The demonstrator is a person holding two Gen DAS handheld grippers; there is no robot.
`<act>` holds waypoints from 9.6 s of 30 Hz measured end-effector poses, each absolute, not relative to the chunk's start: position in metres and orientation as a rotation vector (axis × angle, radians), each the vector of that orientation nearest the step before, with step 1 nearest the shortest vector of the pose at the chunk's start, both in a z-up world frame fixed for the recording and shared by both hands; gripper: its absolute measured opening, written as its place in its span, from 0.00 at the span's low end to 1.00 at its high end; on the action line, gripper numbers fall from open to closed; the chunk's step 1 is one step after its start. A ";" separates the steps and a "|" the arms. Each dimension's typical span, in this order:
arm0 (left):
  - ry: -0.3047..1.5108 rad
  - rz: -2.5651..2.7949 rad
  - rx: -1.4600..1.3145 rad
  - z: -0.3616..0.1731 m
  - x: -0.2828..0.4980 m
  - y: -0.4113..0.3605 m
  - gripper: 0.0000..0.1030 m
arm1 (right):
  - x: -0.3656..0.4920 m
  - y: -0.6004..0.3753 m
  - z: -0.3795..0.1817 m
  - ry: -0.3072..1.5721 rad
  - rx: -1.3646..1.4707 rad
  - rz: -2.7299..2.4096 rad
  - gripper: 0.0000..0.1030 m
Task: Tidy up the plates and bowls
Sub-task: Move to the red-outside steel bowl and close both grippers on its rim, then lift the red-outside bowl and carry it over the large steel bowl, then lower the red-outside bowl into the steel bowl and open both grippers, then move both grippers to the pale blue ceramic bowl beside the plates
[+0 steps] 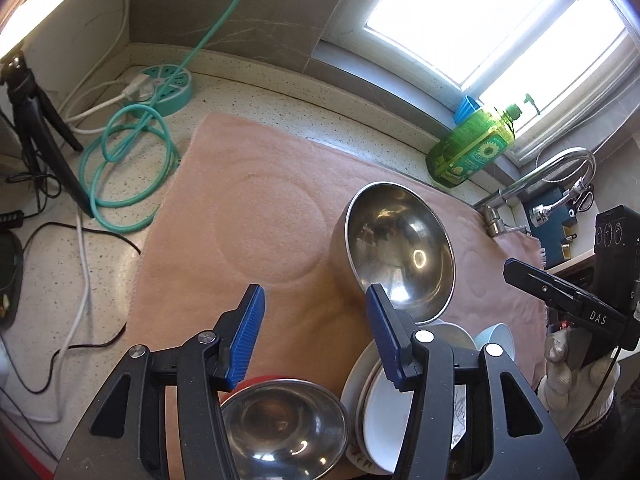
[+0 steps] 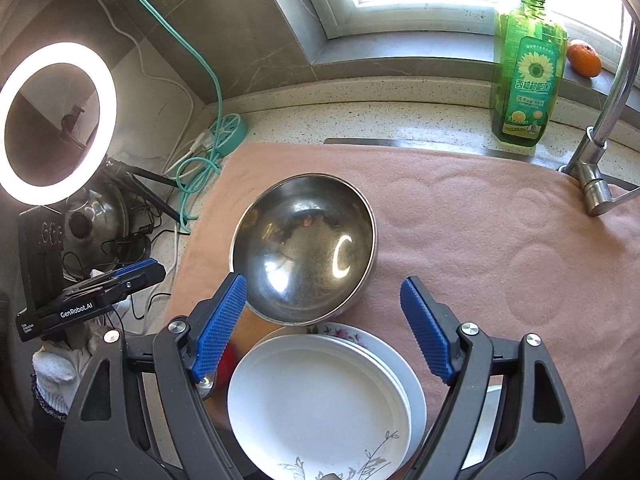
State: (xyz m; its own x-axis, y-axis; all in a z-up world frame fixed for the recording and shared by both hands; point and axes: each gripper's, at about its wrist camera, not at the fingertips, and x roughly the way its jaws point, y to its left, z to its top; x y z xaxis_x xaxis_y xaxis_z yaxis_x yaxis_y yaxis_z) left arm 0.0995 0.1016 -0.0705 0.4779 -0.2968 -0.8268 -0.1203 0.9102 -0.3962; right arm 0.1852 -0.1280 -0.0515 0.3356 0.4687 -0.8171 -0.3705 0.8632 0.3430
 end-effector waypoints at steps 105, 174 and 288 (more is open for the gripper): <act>0.951 -0.118 -0.521 -0.056 0.052 0.102 0.14 | 0.165 -0.054 -0.060 1.147 0.003 0.729 0.11; 1.196 -0.228 -0.239 -0.107 0.181 0.031 0.14 | 0.241 -0.076 -0.113 1.245 -0.121 0.537 0.41; 1.270 -0.610 -0.077 -0.125 0.117 -0.179 0.17 | 0.083 -0.340 -0.157 1.256 0.465 0.307 0.19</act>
